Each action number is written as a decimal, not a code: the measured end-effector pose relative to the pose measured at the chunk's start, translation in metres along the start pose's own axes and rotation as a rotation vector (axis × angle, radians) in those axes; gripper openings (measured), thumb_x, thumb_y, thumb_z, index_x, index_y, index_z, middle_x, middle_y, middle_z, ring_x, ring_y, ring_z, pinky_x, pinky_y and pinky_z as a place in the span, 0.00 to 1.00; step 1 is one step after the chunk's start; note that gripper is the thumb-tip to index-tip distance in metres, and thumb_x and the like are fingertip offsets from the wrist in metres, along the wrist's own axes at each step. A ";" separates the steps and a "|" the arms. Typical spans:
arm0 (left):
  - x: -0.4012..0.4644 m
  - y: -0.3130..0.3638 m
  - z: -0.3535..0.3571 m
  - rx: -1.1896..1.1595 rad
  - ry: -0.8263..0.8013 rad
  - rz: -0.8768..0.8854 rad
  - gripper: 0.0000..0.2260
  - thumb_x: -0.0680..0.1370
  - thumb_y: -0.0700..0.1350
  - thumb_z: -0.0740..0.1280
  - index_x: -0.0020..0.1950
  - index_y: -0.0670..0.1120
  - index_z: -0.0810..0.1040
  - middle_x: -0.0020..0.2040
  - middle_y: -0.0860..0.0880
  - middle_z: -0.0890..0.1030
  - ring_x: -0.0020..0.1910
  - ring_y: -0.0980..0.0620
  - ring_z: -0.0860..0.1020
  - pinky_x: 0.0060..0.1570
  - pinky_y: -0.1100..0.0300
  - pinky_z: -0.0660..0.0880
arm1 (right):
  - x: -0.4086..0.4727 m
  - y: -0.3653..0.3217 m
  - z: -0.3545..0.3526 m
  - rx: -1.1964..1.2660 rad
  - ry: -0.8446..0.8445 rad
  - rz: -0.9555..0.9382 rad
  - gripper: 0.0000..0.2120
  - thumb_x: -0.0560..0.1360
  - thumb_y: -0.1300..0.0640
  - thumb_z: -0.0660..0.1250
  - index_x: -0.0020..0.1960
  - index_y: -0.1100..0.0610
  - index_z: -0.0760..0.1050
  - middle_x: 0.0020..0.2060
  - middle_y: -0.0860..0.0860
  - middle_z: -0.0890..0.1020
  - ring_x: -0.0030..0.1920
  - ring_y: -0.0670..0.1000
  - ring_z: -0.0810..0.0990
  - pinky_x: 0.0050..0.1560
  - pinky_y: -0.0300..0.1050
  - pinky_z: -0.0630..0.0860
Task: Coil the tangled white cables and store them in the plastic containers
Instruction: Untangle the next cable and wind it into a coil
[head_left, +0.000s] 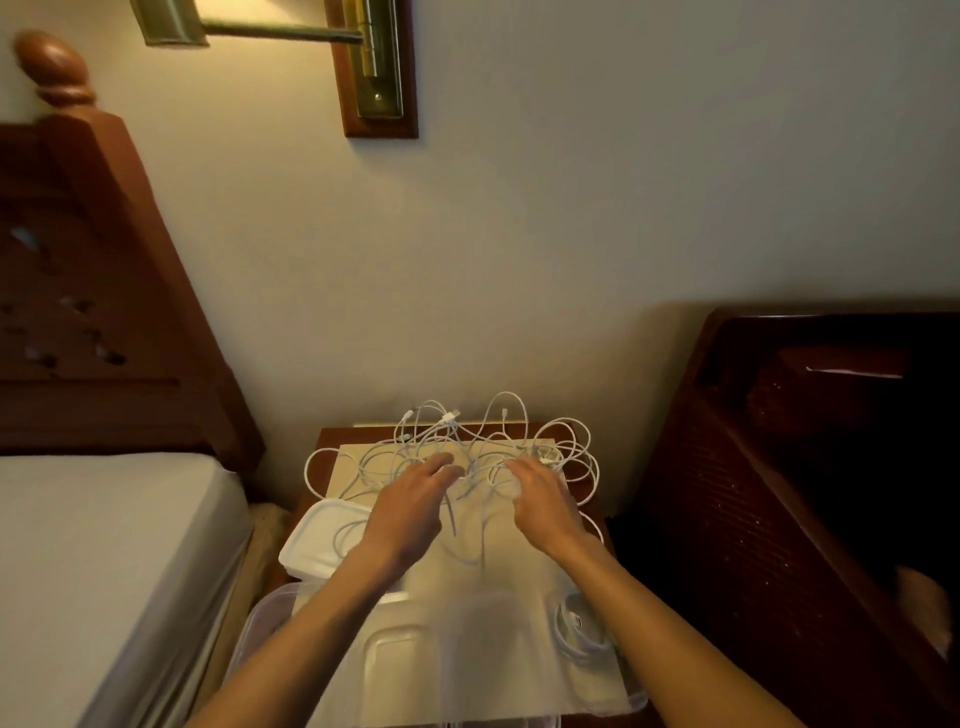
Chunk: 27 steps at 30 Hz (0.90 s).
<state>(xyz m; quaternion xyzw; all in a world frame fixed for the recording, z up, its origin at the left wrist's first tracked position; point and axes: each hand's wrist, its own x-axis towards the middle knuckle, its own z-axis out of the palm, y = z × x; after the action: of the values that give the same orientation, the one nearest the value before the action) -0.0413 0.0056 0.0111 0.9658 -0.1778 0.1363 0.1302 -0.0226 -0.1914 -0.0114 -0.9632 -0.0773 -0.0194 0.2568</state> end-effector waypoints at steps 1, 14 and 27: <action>0.004 -0.006 0.001 0.014 -0.027 0.018 0.21 0.76 0.37 0.69 0.66 0.53 0.76 0.66 0.55 0.75 0.61 0.51 0.75 0.51 0.58 0.77 | 0.006 0.001 0.003 -0.051 -0.081 0.035 0.28 0.77 0.68 0.59 0.75 0.54 0.63 0.74 0.52 0.66 0.74 0.55 0.63 0.71 0.48 0.64; 0.083 -0.011 -0.141 -0.302 0.426 0.255 0.06 0.79 0.38 0.66 0.49 0.42 0.83 0.46 0.49 0.83 0.41 0.52 0.80 0.42 0.60 0.77 | 0.052 -0.031 -0.011 0.279 0.086 -0.104 0.44 0.67 0.41 0.75 0.76 0.45 0.56 0.74 0.48 0.59 0.70 0.49 0.65 0.64 0.48 0.71; 0.087 -0.013 -0.259 -0.433 0.847 0.208 0.06 0.78 0.37 0.67 0.52 0.42 0.82 0.48 0.48 0.82 0.43 0.53 0.81 0.42 0.63 0.79 | 0.112 -0.064 -0.191 0.032 0.650 0.179 0.12 0.79 0.54 0.60 0.51 0.60 0.77 0.53 0.58 0.78 0.53 0.59 0.77 0.53 0.53 0.74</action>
<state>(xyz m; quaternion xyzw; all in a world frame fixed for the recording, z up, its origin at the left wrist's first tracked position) -0.0144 0.0680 0.2763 0.7534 -0.2289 0.4895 0.3747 0.0785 -0.2159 0.1941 -0.9055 0.0931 -0.3017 0.2836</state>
